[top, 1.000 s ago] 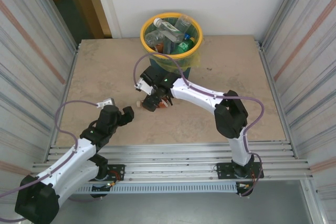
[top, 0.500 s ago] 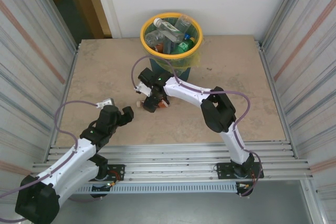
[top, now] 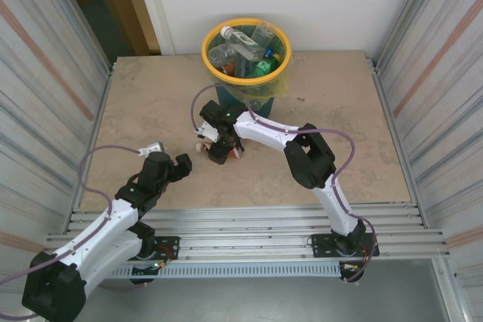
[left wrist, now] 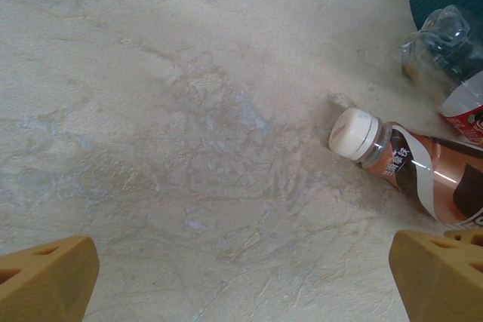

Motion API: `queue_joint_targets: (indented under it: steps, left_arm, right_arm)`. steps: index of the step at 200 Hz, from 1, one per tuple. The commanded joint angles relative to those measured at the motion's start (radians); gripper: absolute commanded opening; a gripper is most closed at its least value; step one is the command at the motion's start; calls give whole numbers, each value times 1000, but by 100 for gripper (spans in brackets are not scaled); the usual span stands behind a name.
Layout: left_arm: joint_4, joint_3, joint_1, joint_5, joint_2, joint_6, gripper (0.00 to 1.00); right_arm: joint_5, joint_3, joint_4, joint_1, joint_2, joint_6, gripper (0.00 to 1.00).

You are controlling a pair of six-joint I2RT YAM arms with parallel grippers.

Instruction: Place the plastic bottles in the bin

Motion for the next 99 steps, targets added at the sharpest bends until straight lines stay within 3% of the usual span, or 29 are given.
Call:
queue_joint_targets:
  steps: [1,99]
  left_arm:
    - [-3,-10,6,-12,-5,-19,99]
    - [0,-10,6,-9,-2,-21,99]
  right_arm:
    - [-26,14,-38,12,27,-20,77]
    - [-54,-22,-54,56,63,-17,66]
